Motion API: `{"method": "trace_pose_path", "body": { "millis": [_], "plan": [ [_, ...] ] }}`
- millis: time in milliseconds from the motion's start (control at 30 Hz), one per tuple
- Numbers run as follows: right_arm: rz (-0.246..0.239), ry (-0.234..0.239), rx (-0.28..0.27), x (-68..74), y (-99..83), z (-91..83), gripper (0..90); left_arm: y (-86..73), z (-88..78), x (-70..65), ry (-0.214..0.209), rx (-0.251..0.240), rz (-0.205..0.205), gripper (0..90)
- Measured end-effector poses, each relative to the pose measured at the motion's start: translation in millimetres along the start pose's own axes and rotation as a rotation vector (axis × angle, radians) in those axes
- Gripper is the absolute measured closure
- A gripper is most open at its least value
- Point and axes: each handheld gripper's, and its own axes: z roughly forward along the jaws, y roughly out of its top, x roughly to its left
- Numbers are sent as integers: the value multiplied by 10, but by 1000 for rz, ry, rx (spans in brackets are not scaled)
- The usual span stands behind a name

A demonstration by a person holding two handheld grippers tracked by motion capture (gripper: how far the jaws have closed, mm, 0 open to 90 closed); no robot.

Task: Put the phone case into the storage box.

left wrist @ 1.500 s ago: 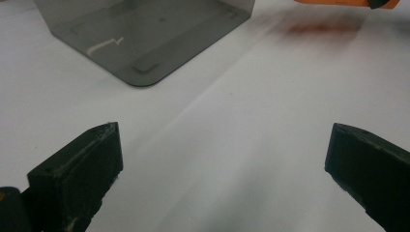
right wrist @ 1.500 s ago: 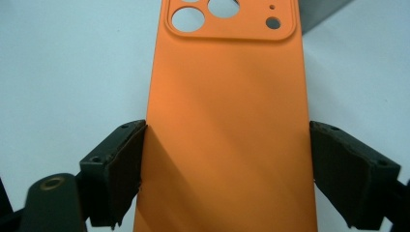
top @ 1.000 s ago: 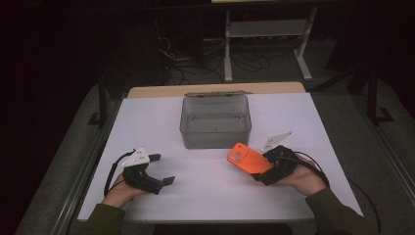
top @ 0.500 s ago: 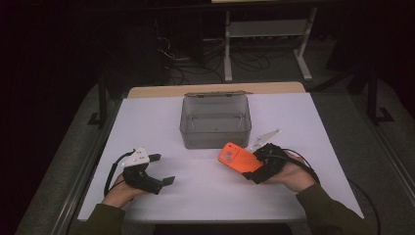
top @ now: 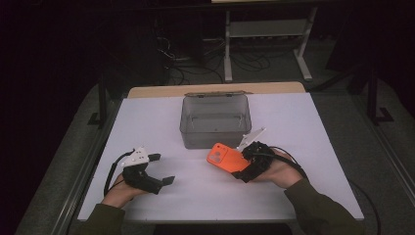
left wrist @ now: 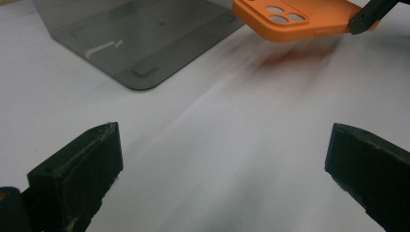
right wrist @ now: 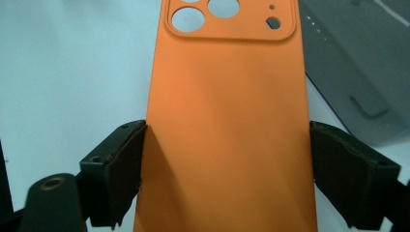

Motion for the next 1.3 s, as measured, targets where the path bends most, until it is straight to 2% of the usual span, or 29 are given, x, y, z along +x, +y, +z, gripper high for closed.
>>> {"method": "trace_pose_path", "body": {
  "millis": [600, 1100, 1300],
  "plan": [
    [-41, 29, 0, 36, 253, 174, 157, -4, -1, 7, 3, -2, 2, 0],
    [-53, 34, 5, 50, 261, 199, 156, 0, 21, -16, 1, -8, 20, 0],
    [-54, 32, 6, 51, 260, 194, 156, 24, 40, -38, 12, -33, 32, 1]
  ]
}}
